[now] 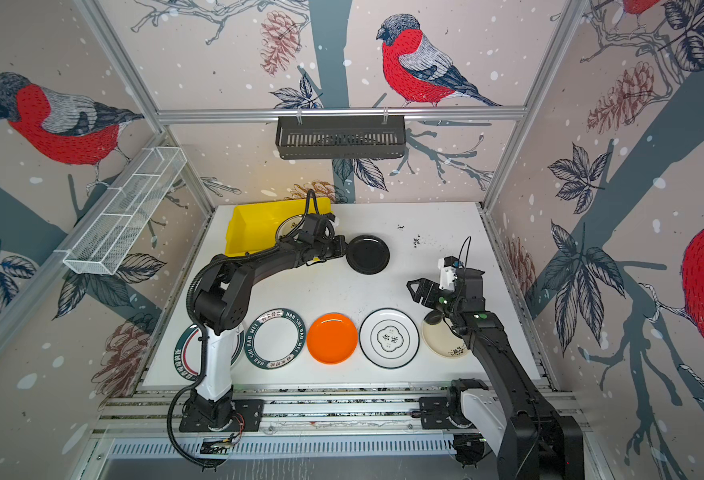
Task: Place the plates into the plastic bin on the countertop
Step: 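Carry the black plate with the left gripper to the yellow bin while the right withdraws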
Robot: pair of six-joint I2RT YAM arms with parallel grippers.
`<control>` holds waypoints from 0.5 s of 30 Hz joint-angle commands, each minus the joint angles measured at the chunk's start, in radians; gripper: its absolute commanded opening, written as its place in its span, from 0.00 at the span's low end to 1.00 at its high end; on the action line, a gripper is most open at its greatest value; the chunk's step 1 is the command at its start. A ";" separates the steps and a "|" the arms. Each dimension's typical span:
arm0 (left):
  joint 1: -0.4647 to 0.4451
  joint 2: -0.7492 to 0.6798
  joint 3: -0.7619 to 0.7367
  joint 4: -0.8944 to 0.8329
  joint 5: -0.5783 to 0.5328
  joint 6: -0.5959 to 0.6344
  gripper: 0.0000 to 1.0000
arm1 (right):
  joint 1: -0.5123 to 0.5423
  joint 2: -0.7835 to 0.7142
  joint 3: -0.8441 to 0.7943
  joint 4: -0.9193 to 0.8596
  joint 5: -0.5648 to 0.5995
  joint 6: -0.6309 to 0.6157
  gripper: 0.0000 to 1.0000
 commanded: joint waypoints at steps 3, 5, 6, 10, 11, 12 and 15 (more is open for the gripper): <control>0.066 -0.074 -0.011 0.029 0.037 -0.002 0.00 | -0.009 -0.014 -0.005 0.052 -0.045 0.024 0.80; 0.093 -0.107 -0.025 0.026 0.023 0.005 0.00 | -0.014 -0.012 -0.001 0.051 -0.047 0.020 0.80; 0.109 -0.123 -0.033 0.025 0.015 0.008 0.00 | -0.016 -0.011 0.000 0.049 -0.047 0.018 0.80; 0.179 -0.182 -0.077 0.045 0.008 0.000 0.00 | -0.023 -0.004 0.007 0.045 -0.053 0.010 0.80; 0.203 -0.190 -0.089 0.057 0.010 -0.008 0.00 | -0.025 -0.002 0.006 0.044 -0.053 0.008 0.80; 0.220 -0.196 -0.099 0.064 0.015 -0.017 0.00 | -0.026 0.000 0.005 0.044 -0.051 0.006 0.80; 0.282 -0.200 -0.120 0.084 -0.004 -0.025 0.00 | -0.031 0.012 0.006 0.047 -0.054 0.000 0.80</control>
